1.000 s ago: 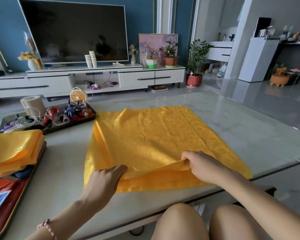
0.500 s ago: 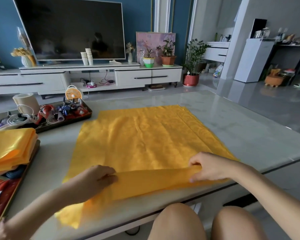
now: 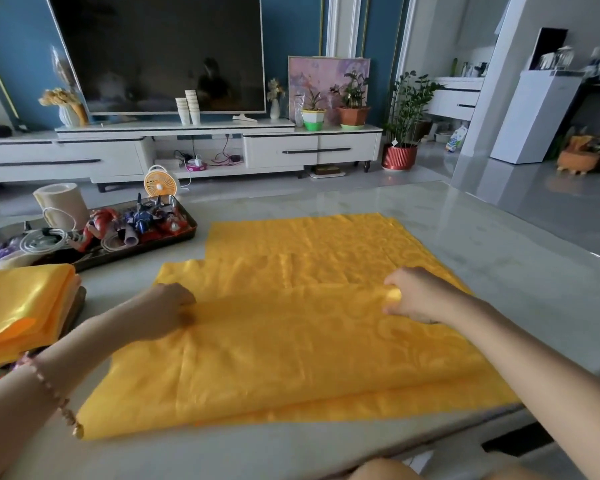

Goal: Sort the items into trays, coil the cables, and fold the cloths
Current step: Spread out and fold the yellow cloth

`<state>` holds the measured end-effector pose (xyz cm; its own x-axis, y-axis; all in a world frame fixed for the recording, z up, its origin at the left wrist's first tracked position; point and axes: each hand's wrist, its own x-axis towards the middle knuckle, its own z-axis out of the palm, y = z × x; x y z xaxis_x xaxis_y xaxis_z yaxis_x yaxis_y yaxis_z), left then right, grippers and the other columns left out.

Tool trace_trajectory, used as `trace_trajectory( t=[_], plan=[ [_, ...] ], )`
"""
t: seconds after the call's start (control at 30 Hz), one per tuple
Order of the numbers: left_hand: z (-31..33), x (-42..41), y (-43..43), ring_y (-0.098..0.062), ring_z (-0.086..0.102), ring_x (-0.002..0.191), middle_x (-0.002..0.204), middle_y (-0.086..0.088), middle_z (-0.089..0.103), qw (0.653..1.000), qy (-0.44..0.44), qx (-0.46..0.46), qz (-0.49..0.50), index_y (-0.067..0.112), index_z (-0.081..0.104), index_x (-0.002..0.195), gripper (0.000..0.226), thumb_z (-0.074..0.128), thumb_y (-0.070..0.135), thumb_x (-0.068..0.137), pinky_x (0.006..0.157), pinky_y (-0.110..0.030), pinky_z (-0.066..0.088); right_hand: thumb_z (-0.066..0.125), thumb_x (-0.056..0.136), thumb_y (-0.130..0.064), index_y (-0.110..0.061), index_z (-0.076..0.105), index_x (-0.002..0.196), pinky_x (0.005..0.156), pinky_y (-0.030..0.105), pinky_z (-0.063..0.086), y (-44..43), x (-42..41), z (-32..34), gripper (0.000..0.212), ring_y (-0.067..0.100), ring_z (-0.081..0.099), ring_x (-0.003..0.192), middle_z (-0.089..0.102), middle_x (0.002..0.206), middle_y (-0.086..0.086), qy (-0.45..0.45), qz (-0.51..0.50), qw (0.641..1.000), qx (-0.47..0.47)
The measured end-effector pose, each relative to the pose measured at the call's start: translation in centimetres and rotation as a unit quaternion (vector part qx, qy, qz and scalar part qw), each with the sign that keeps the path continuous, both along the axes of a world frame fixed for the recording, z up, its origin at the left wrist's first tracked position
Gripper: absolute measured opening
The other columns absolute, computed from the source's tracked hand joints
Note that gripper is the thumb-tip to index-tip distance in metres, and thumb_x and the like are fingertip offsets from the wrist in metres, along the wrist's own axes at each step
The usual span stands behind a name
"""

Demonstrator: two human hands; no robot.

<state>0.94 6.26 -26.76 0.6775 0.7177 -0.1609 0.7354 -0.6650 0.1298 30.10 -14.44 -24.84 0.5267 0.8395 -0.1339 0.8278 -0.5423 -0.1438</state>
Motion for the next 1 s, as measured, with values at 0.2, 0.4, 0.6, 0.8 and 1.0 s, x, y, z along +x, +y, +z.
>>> trace_trajectory(
  t=[0.2, 0.4, 0.6, 0.8, 1.0],
  plan=[
    [-2.9, 2.8, 7.0, -0.026, 0.059, 0.08, 0.085, -0.006, 0.058, 0.993, -0.044, 0.096, 0.058, 0.021, 0.049, 0.071, 0.022, 0.046, 0.014, 0.092, 0.073, -0.04, 0.052, 0.057, 0.093, -0.03, -0.017, 0.047, 0.134, 0.088, 0.033, 0.041, 6.0, 3.2, -1.3, 0.044, 0.027, 0.05, 0.121, 0.05, 0.135, 0.009, -0.05, -0.022, 0.997, 0.058],
    [-4.5, 5.9, 10.5, -0.025, 0.059, 0.087, 0.097, -0.006, 0.063, 0.988, -0.089, 0.098, 0.075, 0.011, 0.063, 0.095, 0.014, 0.054, 0.02, 0.091, 0.076, -0.04, 0.051, 0.054, 0.093, -0.027, -0.016, 0.055, 0.123, 0.09, 0.034, 0.038, 11.0, 5.9, -2.9, 0.032, 0.029, 0.051, 0.118, 0.058, 0.126, 0.007, -0.093, -0.035, 0.991, 0.085],
    [-4.9, 6.5, 12.7, -0.02, 0.055, 0.103, 0.113, 0.0, 0.056, 0.984, -0.068, 0.144, 0.083, 0.019, 0.059, 0.11, 0.024, 0.053, 0.034, 0.092, 0.083, -0.034, 0.044, 0.055, 0.091, -0.027, -0.015, 0.057, 0.123, 0.086, 0.032, 0.041, 13.7, 8.2, -4.9, 0.035, 0.028, 0.052, 0.116, 0.057, 0.128, 0.008, -0.022, -0.082, 0.989, 0.122],
    [-4.9, 7.2, 12.4, -0.018, 0.056, 0.104, 0.112, 0.003, 0.058, 0.975, -0.057, 0.194, 0.09, 0.021, 0.058, 0.109, 0.022, 0.045, 0.033, 0.096, 0.087, -0.034, 0.039, 0.058, 0.09, -0.029, -0.013, 0.062, 0.104, 0.068, 0.028, 0.033, 14.9, 9.7, -6.1, 0.021, 0.03, 0.057, 0.103, 0.064, 0.11, 0.01, -0.046, -0.12, 0.975, 0.181],
    [-4.8, 8.0, 9.5, -0.026, 0.037, 0.122, 0.124, -0.005, 0.046, 0.963, -0.007, 0.237, 0.13, 0.013, 0.046, 0.123, 0.029, 0.046, 0.018, 0.094, 0.1, -0.043, 0.022, 0.054, 0.092, -0.02, -0.009, 0.045, 0.125, 0.092, 0.039, 0.035, 14.8, 8.4, -7.3, 0.036, 0.032, 0.045, 0.117, 0.051, 0.124, 0.014, -0.177, -0.143, 0.964, 0.136]
  ],
)
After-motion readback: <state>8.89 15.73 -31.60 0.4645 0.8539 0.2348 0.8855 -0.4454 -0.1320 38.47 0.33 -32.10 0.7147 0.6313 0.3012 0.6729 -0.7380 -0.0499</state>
